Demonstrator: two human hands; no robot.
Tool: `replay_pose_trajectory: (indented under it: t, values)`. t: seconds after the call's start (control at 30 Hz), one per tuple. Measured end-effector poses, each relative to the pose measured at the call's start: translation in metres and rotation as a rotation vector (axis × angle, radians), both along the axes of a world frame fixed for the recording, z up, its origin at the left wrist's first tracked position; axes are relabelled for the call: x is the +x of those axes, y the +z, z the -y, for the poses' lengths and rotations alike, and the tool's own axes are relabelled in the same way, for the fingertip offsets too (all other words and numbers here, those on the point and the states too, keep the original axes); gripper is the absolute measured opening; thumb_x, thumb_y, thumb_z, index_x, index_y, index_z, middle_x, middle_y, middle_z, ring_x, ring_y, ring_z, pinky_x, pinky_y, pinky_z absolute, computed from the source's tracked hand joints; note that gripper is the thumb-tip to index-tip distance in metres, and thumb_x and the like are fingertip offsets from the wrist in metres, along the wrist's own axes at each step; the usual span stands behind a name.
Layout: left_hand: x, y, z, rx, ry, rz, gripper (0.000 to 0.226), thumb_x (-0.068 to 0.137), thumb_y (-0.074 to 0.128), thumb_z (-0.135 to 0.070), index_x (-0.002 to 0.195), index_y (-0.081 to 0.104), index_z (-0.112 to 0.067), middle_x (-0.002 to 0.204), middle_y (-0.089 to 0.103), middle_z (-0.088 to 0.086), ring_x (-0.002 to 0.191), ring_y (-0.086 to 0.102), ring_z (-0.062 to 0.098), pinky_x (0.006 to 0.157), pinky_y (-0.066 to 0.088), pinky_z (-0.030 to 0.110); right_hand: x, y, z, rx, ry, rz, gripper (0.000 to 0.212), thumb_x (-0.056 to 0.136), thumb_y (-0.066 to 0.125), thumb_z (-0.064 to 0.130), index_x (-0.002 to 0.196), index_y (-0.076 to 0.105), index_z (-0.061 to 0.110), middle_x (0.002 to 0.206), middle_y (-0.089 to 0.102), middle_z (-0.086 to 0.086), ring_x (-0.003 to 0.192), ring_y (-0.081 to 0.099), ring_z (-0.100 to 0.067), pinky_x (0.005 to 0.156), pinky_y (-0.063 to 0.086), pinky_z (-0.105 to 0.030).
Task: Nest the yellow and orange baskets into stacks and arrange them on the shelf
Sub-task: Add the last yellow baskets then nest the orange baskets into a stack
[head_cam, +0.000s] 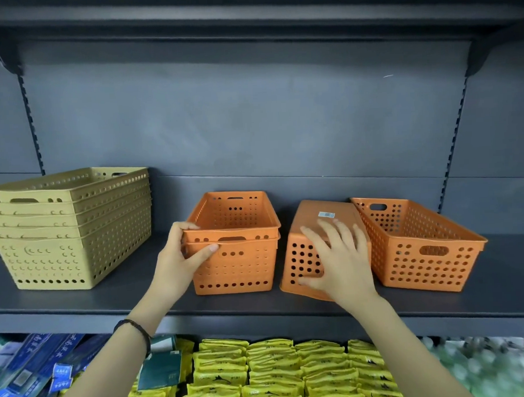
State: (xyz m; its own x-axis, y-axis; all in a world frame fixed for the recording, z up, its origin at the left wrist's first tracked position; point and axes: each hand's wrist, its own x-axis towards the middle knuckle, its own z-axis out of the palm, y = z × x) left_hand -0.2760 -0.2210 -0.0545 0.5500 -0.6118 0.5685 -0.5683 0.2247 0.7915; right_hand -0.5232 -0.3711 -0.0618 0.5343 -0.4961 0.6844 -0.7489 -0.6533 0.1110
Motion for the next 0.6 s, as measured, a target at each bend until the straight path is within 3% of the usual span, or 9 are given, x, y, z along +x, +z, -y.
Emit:
replay_pose_trajectory:
  t: [0.23,0.4,0.6]
  values:
    - [0.001,-0.003,-0.001,-0.02,0.02,-0.003,0.033,0.081,0.074,-0.018,0.102,0.049,-0.025,0.102,0.061,-0.012,0.094,0.059,0.006,0.072,0.048,0.023,-0.014,-0.006,0.008,-0.014,-0.012,-0.092,0.126,0.037,0.093,0.049,0.146,0.035,0.024,0.14,0.051,-0.01,0.128,0.044,-0.037,0.109,0.024,-0.059]
    - [0.006,-0.005,-0.008,-0.03,0.031,0.017,0.035,0.08,0.075,-0.017,0.1,0.049,-0.03,0.103,0.061,-0.013,0.097,0.06,0.009,0.079,0.051,0.031,-0.025,-0.003,0.018,-0.017,0.021,-0.118,0.119,0.046,0.094,0.039,0.148,0.033,0.026,0.141,0.051,-0.005,0.129,0.045,-0.032,0.107,0.03,-0.054]
    - [0.002,-0.005,-0.009,-0.032,0.026,0.017,0.036,0.081,0.074,-0.018,0.1,0.048,-0.035,0.104,0.059,-0.015,0.098,0.058,0.009,0.082,0.05,0.033,-0.03,0.002,0.03,-0.025,0.051,-0.022,0.108,0.052,0.093,0.035,0.145,0.038,0.029,0.138,0.054,-0.001,0.128,0.048,-0.027,0.104,0.034,-0.05]
